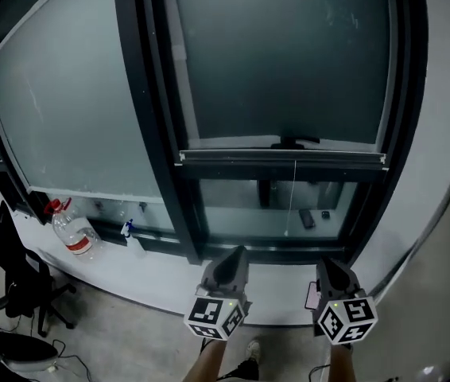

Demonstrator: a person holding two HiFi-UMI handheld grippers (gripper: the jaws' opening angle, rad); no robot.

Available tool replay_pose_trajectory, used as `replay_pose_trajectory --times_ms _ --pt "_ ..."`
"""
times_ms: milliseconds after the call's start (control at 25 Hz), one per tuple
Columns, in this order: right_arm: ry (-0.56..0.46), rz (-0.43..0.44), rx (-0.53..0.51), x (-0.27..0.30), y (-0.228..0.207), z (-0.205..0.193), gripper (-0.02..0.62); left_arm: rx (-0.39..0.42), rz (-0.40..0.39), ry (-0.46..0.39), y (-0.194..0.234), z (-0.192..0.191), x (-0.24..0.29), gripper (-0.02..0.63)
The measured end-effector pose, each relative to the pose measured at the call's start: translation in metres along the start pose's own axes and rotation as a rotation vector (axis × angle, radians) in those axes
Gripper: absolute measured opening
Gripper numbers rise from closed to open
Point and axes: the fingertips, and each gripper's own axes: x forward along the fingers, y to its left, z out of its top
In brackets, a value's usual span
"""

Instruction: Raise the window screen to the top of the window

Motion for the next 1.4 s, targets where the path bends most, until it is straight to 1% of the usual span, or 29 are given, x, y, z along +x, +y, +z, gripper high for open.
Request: replay_pose_trajectory --times_ms 160,280,360,520,560,600,640,680,720,760,800,840,880,960,1080,1160,1240,1320,1400 --pt "-0.043 -0.001 -0.026 0.081 -0.025 0.031 0.003 0.022 -0.023 -0.021 0.041 0.008 0.077 0.003" --pt "-0.059 -0.012 -0.037 0.129 -0.044 0.046 0.003 0.052 -0.043 -0.031 0.062 0.015 0.124 0.003" --pt "-0.057 -0.015 -0.052 0.152 -0.055 0.05 0.003 0.072 -0.049 -0.031 0.075 0.016 0.147 0.003" --pt "-0.038 -0.014 -0.059 0.189 -0.079 0.049 0.003 0.073 -0.039 -0.014 0.095 0.009 0.186 0.003" --pt "-0.036 -0.003 -0.064 0.198 -0.084 0.049 0.003 0.087 -0.039 0.002 0.097 0.004 0.195 0.003" --pt "-0.032 0.016 -0.079 0.207 -0.087 0.048 0.003 0.118 -0.042 0.026 0.099 -0.002 0.205 0.003" --pt "-0.021 0.041 -0.109 0.216 -0.09 0.048 0.003 0.17 -0.049 0.052 0.101 -0.008 0.216 0.003" --pt "-0.003 0.065 -0.161 0.226 -0.093 0.048 0.003 0.243 -0.06 0.081 0.102 -0.013 0.228 0.003" --pt "0.022 0.085 -0.239 0.237 -0.095 0.048 0.003 0.329 -0.078 0.115 0.102 -0.019 0.239 0.003" --pt "0.057 0.101 -0.343 0.248 -0.098 0.047 0.005 0.417 -0.102 0.157 0.103 -0.025 0.25 0.003" --pt "0.1 0.114 -0.466 0.259 -0.101 0.046 0.054 0.497 -0.129 0.202 0.104 -0.033 0.26 0.011" --pt "0.144 0.124 -0.596 0.27 -0.105 0.045 0.087 0.57 -0.155 0.245 0.107 -0.039 0.27 0.06" --pt "0.188 0.133 -0.725 0.281 -0.111 0.044 0.097 0.642 -0.177 0.283 0.11 -0.043 0.279 0.08" --pt "0.293 0.168 -0.947 0.298 -0.126 0.04 0.097 0.804 -0.207 0.364 0.119 -0.048 0.295 0.081" --pt "0.494 0.242 -1.186 0.311 -0.152 0.021 0.095 1.046 -0.259 0.521 0.133 -0.063 0.308 0.081" --pt "0.575 0.263 -1.295 0.315 -0.166 0.012 0.092 1.153 -0.295 0.605 0.138 -0.071 0.31 0.081" --pt "0.608 0.261 -1.361 0.318 -0.176 0.009 0.055 1.218 -0.311 0.653 0.143 -0.077 0.313 0.081" --pt "0.633 0.261 -1.389 0.32 -0.182 0.008 0.046 1.262 -0.307 0.688 0.15 -0.082 0.316 0.081" --pt "0.648 0.274 -1.383 0.322 -0.183 0.007 0.046 1.28 -0.31 0.706 0.153 -0.085 0.317 0.079"
